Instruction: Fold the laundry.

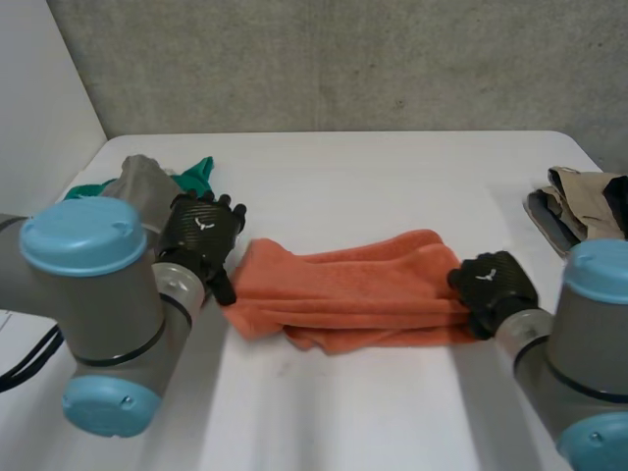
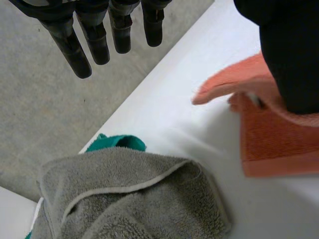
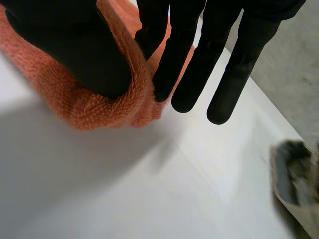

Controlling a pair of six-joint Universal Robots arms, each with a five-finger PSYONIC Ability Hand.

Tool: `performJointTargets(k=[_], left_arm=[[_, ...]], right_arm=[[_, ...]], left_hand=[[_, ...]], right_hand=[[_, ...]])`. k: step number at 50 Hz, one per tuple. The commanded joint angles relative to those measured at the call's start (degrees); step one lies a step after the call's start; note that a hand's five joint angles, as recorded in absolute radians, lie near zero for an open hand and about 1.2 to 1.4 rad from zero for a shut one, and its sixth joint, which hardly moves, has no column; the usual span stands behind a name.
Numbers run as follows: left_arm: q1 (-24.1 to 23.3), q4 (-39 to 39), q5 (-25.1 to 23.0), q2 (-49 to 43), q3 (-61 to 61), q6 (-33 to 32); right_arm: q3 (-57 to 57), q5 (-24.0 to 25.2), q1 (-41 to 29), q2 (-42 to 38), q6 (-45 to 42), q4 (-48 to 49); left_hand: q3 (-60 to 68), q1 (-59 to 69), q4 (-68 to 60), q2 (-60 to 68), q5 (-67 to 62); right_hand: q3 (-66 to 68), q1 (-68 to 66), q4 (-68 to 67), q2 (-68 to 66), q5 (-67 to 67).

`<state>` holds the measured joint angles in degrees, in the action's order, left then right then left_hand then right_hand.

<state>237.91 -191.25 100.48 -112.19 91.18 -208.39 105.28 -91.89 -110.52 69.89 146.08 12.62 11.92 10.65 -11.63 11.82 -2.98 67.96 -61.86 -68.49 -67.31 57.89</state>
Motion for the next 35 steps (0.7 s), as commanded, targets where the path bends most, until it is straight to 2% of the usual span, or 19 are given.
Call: performJointTargets(k=[1, 7, 11, 15, 16, 20, 23, 24, 27, 28, 30, 33, 34, 35], left_arm=[[0.4, 0.1, -0.1, 2.5, 1.5, 0.2], [0.4, 0.3, -0.4, 2.9, 1.6, 0.7], [0.3, 0.6, -0.1, 3.4, 1.7, 1.3], [0.4, 1.1, -0.1, 4.3, 2.2, 2.6], [0.5, 1.3, 0.0, 4.8, 2.2, 3.3], [1.1, 1.6, -0.2, 6.4, 3.0, 5.3], [1.5, 1.7, 0.1, 7.1, 3.3, 6.3], [1.8, 1.7, 0.0, 7.6, 3.4, 6.9], [2.1, 1.8, -0.2, 8.5, 3.4, 7.7], [2.3, 2.0, -0.2, 9.0, 3.4, 8.3], [2.5, 2.0, -0.3, 9.5, 3.2, 8.8], [2.4, 1.7, -0.5, 10.5, 2.5, 10.2], [2.1, 1.7, -0.7, 10.9, 1.9, 11.0], [2.0, 1.7, -1.0, 10.9, 1.5, 11.4]], right_arm=[[1.8, -1.3, 3.3, 5.2, -8.0, -0.8], [-1.6, -4.1, -1.9, 9.2, -11.3, 2.8], [-3.1, -2.1, -8.9, 9.4, -11.7, 8.2], [-1.7, 7.1, -16.5, 6.7, -12.6, 14.1], [-0.7, 11.7, -18.8, 5.4, -13.1, 15.5], [0.3, 21.3, -22.6, 0.3, -14.6, 18.2], [-1.4, 22.1, -23.8, -3.3, -15.7, 18.1], [-3.2, 20.2, -24.0, -5.3, -16.4, 17.1], [-6.0, 15.0, -23.8, -6.4, -15.6, 14.0], [-7.5, 11.6, -23.5, -6.1, -12.7, 12.5], [-8.8, 9.4, -23.1, -5.4, -7.8, 11.8], [-9.2, 10.0, -19.7, 0.2, 5.7, 10.8], [-9.0, 11.1, -17.6, 4.0, 13.5, 9.9], [-9.0, 11.8, -16.6, 5.7, 17.5, 9.3]], left_hand=[[-1.9, -0.6, 1.6, -1.8, 3.0], [-1.9, -0.6, 1.6, -1.8, 3.0], [-1.9, -0.6, 1.6, -1.8, 3.0], [-1.9, -0.6, 1.6, -1.8, 3.0], [-1.9, -0.6, 1.6, -1.8, 3.0], [-1.9, -0.6, 1.6, -1.8, 3.0], [-1.9, -0.6, 1.6, -1.8, 3.0], [-1.9, -0.6, 1.6, -1.8, 3.0], [-1.9, -0.6, 1.6, -1.8, 3.0], [-1.9, -0.6, 1.6, -1.8, 3.0], [-1.9, -0.6, 1.6, -1.8, 3.0], [-1.9, -0.6, 1.6, -1.8, 3.0], [-1.9, -0.6, 1.6, -1.8, 3.0], [-1.9, -0.6, 1.6, -1.8, 3.0]], right_hand=[[12.0, -18.1, -11.5, -12.7, 12.1], [12.0, -18.1, -11.5, -12.7, 12.1], [12.0, -18.1, -11.5, -12.7, 12.1], [12.0, -18.1, -11.5, -12.7, 12.1], [12.0, -18.1, -11.5, -12.7, 12.1], [12.0, -18.1, -11.5, -12.7, 12.1], [12.0, -18.1, -11.5, -12.7, 12.1], [6.9, -13.0, -6.3, -7.5, 6.9], [-56.6, 50.5, 57.1, 55.9, -56.5], [-58.0, 51.9, 58.5, 57.3, -57.9], [-58.0, 51.9, 58.5, 57.3, -57.9], [-58.0, 51.9, 58.5, 57.3, -57.9], [-58.0, 51.9, 58.5, 57.3, -57.9], [-58.0, 51.9, 58.5, 57.3, -57.9]])
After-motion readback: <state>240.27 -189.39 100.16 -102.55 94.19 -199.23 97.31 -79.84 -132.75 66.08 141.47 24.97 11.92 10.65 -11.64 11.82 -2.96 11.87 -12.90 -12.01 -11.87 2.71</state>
